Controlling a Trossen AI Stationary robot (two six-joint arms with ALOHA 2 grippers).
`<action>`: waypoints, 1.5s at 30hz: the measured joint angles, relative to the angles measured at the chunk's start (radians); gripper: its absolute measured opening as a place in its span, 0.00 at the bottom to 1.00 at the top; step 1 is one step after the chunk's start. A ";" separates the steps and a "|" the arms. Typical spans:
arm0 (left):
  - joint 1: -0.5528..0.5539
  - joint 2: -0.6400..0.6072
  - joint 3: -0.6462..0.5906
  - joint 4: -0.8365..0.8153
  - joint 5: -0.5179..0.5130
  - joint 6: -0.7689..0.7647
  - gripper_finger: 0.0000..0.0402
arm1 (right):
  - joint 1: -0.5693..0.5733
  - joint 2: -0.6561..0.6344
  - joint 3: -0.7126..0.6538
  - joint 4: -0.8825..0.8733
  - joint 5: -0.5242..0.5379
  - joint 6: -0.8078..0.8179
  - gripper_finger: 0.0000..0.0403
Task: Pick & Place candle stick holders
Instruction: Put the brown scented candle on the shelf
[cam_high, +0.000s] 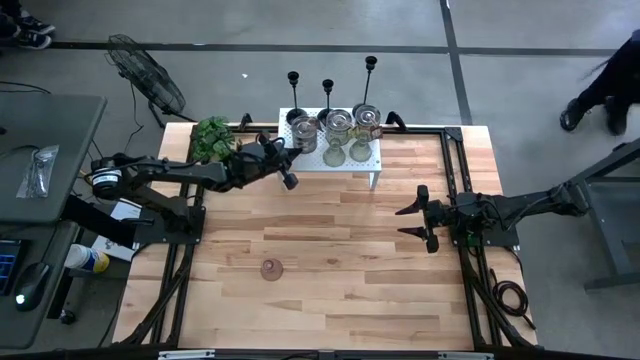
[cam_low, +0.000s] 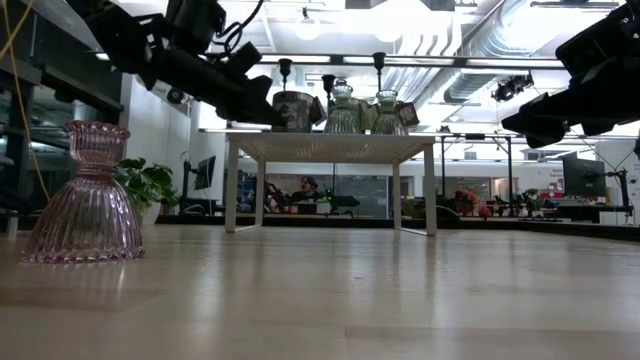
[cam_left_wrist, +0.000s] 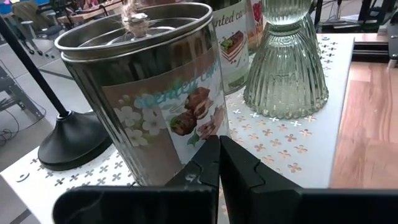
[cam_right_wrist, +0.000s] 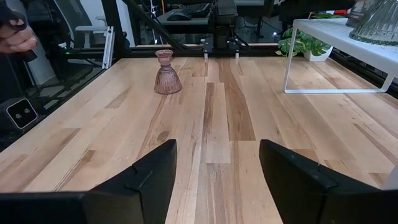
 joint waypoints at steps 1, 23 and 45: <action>0.000 0.000 0.000 0.001 0.008 0.000 0.00 | 0.000 0.000 0.000 0.000 0.000 0.000 0.55; 0.043 0.032 0.000 0.066 0.023 0.003 0.00 | 0.000 0.000 0.000 0.000 0.000 0.000 0.55; 0.059 0.032 0.000 0.083 0.051 0.003 0.00 | 0.000 0.000 0.000 0.000 0.000 0.000 0.55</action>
